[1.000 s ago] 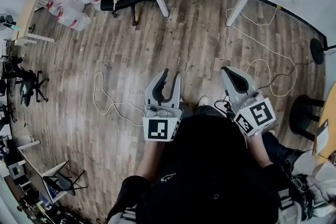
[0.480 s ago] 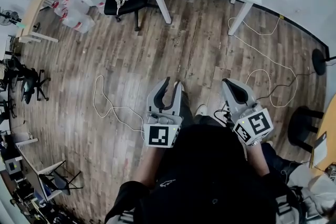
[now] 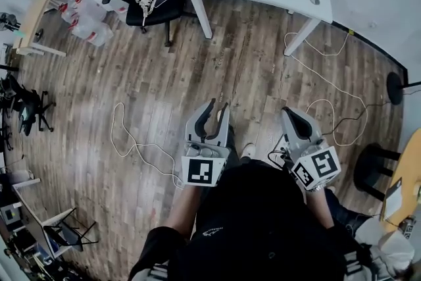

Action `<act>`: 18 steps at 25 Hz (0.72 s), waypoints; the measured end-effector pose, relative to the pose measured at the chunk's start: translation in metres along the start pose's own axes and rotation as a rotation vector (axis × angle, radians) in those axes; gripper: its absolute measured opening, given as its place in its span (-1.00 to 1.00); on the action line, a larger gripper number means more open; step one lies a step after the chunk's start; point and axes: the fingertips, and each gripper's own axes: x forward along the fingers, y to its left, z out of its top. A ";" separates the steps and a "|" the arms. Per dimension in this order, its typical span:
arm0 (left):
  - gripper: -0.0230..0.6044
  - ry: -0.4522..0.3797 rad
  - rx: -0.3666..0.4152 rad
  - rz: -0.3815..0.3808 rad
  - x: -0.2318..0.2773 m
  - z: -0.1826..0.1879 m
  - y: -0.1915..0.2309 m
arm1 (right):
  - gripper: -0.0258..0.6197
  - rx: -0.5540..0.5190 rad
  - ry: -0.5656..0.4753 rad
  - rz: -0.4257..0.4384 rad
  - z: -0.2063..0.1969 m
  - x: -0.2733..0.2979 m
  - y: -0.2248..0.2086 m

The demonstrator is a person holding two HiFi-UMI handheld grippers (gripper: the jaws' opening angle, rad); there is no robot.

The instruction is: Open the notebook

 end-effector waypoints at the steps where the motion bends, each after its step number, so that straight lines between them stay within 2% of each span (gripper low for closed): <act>1: -0.57 -0.004 -0.005 -0.001 0.007 0.001 0.006 | -0.91 -0.003 0.003 -0.001 0.003 0.008 -0.002; 9: -0.57 -0.016 -0.027 -0.023 0.056 0.011 0.049 | -0.91 -0.021 0.024 0.001 0.026 0.073 -0.013; 18: -0.57 0.000 -0.012 -0.083 0.097 0.021 0.093 | -0.91 -0.031 0.016 0.003 0.047 0.139 -0.013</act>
